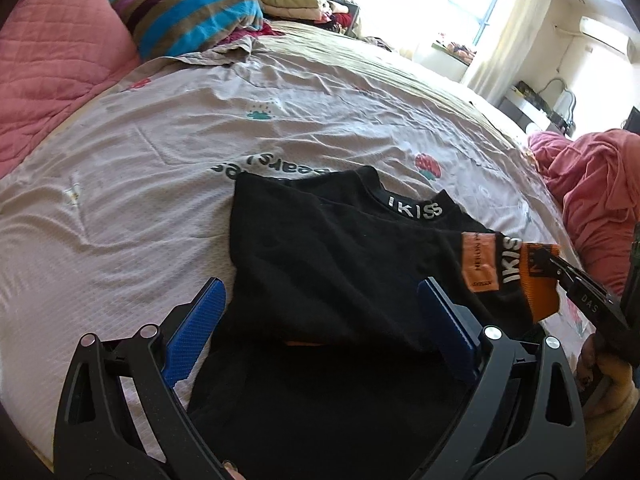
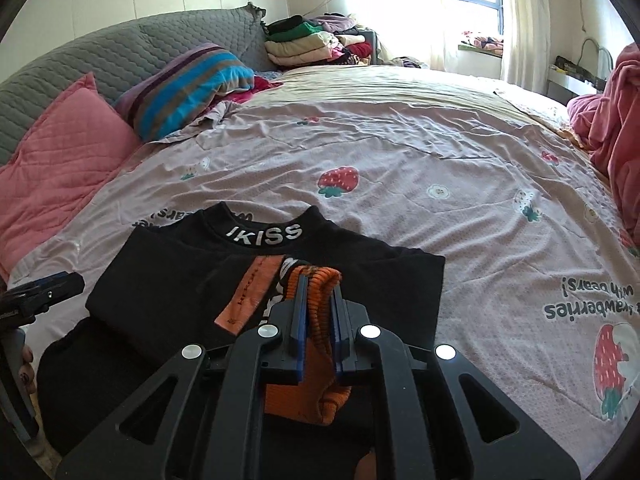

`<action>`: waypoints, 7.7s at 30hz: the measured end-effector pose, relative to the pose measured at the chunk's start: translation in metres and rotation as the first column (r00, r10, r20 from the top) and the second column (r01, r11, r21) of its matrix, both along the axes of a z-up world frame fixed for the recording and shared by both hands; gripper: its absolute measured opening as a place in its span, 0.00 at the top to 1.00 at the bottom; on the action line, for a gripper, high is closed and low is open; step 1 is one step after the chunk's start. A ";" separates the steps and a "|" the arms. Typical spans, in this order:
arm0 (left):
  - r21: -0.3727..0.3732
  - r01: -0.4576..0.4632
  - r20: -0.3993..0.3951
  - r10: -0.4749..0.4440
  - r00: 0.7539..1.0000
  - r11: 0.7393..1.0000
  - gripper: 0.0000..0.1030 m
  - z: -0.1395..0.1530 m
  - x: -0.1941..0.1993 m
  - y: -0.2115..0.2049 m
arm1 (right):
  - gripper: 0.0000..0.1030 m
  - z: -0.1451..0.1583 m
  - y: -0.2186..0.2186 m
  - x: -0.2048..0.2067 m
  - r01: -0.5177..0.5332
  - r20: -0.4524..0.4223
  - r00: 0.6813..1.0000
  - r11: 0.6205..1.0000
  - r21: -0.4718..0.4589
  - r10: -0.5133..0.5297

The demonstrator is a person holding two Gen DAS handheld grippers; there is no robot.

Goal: Fold small clothes
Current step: 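Lay the second sleeve across the body and open the right tool, then move both tools to the sweatshirt hem, then grasp the hem edge with both tools, then lift the hem with both tools and fold it over toward the collar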

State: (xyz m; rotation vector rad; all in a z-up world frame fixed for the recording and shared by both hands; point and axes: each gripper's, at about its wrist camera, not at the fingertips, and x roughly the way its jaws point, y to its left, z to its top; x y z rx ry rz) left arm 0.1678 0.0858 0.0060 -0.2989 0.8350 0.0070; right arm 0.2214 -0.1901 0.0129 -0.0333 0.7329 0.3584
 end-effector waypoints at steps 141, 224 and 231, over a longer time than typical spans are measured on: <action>0.116 -0.023 -0.070 0.031 0.997 0.993 0.09 -0.001 -0.144 0.007 | 0.05 0.006 -0.012 -0.147 -0.127 -0.043 0.991 0.992 0.014 0.128; -0.058 -0.020 -0.182 0.009 0.983 0.998 0.74 -0.064 -0.206 0.036 | 0.89 -0.056 -0.099 -0.233 -0.229 -0.313 0.932 0.965 -0.124 0.182; -0.116 -0.032 -0.140 0.015 0.990 0.993 0.96 -0.051 -0.214 0.046 | 0.92 -0.024 -0.104 -0.234 -0.272 -0.207 0.944 0.961 -0.057 0.256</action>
